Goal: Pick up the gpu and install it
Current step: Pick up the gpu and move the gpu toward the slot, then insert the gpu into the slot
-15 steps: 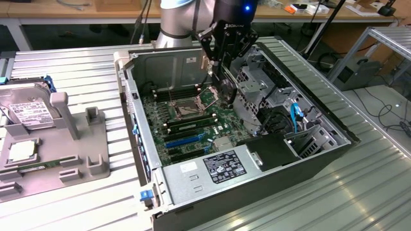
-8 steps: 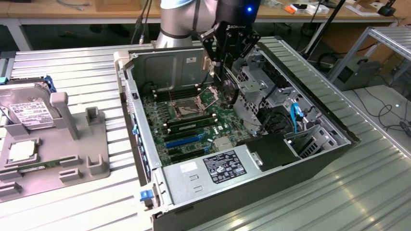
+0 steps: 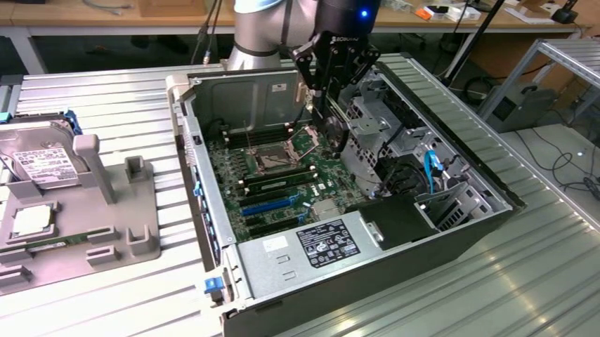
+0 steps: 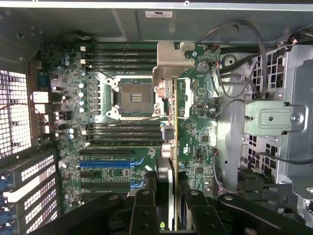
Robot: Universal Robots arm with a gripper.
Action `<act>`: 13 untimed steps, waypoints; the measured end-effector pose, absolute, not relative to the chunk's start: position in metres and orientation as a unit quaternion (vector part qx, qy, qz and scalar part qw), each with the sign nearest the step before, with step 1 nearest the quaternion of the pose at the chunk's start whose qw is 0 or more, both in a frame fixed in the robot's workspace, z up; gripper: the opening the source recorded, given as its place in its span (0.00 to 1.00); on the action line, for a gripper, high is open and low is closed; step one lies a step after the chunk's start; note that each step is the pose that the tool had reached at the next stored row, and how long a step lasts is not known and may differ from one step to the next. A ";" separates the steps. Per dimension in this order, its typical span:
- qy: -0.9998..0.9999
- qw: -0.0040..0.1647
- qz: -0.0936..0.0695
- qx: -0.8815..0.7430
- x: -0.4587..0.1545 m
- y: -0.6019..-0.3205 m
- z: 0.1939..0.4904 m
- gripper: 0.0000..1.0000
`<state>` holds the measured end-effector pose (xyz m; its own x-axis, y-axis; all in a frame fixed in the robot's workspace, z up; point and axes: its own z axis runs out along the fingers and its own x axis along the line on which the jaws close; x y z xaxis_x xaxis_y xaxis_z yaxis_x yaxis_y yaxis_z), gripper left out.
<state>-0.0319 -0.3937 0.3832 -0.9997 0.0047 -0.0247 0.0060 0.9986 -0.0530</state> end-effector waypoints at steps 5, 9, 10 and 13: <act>1.000 0.012 -0.027 0.003 -0.032 -0.394 0.383 0.27; 0.999 0.013 -0.026 -0.018 -0.032 -0.394 0.383 0.27; 0.999 0.013 -0.026 -0.026 -0.032 -0.394 0.383 0.27; 0.998 0.014 -0.026 -0.060 -0.032 -0.394 0.383 0.27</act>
<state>-0.0319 -0.3937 0.3832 -0.9924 -0.1209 -0.0247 -0.1195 0.9914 -0.0530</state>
